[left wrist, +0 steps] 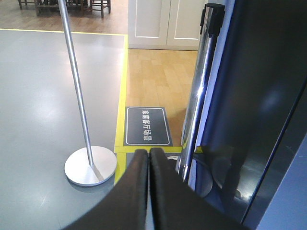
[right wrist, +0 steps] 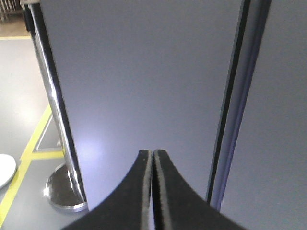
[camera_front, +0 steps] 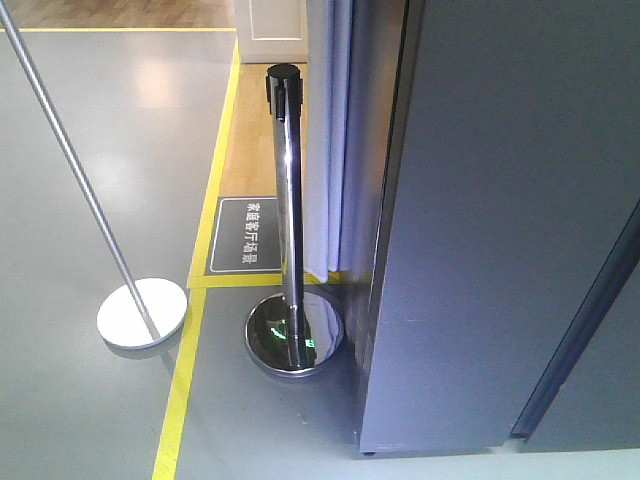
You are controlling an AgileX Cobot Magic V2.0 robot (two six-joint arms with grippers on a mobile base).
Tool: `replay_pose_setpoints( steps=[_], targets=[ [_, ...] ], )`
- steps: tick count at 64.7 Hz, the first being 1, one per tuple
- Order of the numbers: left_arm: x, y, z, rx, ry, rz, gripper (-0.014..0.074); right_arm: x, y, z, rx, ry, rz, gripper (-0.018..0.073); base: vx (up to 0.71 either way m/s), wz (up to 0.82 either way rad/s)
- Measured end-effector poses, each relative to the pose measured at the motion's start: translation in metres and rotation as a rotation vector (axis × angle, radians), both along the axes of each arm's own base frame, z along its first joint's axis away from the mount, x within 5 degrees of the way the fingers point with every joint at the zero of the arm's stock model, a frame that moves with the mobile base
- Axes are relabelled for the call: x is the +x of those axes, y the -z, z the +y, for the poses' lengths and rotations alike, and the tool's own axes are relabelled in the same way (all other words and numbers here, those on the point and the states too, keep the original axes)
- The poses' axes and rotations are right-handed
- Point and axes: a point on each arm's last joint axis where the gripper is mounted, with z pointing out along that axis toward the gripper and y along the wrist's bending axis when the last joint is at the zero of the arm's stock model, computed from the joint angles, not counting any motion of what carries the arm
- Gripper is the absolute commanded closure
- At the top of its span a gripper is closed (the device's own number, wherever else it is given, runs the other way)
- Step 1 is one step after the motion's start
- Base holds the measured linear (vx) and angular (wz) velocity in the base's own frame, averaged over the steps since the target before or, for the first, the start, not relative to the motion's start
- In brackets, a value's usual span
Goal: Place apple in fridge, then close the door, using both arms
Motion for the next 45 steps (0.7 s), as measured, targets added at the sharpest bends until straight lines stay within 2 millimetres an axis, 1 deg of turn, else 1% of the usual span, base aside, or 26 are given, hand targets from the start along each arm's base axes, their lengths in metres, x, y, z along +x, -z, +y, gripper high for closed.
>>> replay_pose_setpoints(
  steps=[45],
  targets=[
    [0.0000,0.0000,0.0000,0.000,0.000,0.000,0.0602,0.0003,-0.0014,-0.0001,-0.001,0.000,-0.015,0.0563,0.00,0.00]
  ],
)
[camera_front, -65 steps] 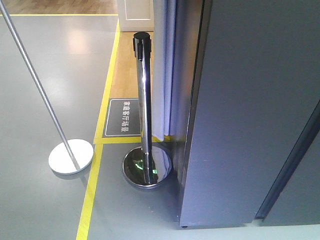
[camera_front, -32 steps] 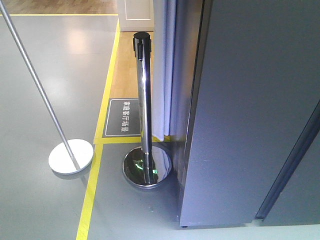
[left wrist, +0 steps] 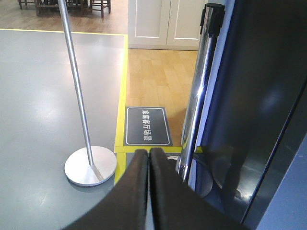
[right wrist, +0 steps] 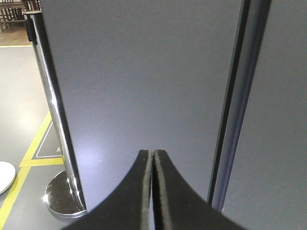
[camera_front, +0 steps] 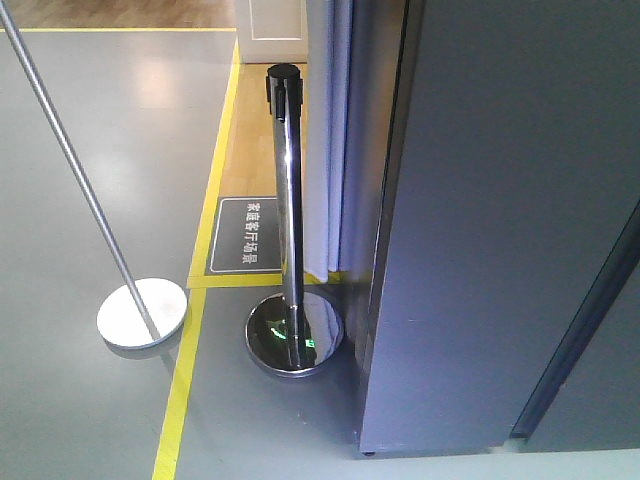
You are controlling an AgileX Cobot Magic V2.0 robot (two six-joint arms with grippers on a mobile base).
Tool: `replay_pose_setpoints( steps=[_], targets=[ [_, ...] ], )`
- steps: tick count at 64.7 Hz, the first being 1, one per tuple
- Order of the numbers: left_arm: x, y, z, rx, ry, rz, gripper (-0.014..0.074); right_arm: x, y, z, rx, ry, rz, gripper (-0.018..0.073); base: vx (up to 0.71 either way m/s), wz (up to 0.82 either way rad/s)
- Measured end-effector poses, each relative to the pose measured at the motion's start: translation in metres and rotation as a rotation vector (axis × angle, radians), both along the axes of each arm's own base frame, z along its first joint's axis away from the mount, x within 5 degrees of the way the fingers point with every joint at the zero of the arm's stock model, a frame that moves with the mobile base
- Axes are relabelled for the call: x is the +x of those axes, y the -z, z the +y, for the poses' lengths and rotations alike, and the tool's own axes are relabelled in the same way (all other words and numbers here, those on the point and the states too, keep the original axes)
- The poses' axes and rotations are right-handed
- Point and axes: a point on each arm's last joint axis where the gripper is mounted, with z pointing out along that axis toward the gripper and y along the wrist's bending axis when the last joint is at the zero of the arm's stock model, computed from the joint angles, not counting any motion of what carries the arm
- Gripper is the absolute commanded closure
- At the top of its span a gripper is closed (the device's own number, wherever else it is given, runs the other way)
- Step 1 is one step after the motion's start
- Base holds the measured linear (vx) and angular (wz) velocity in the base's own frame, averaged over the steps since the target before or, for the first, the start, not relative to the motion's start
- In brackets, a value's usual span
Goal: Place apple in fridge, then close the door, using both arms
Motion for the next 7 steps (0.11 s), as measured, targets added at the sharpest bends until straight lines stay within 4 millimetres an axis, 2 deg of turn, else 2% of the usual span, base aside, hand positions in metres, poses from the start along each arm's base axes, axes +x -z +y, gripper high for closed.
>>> replay_pose_setpoints(
  steps=[7],
  targets=[
    [0.0000,0.0000,0.0000,0.000,0.000,0.000,0.0602,0.0000,0.0000,0.0000,0.000,0.000,0.000,0.0563,0.00,0.00]
  ],
)
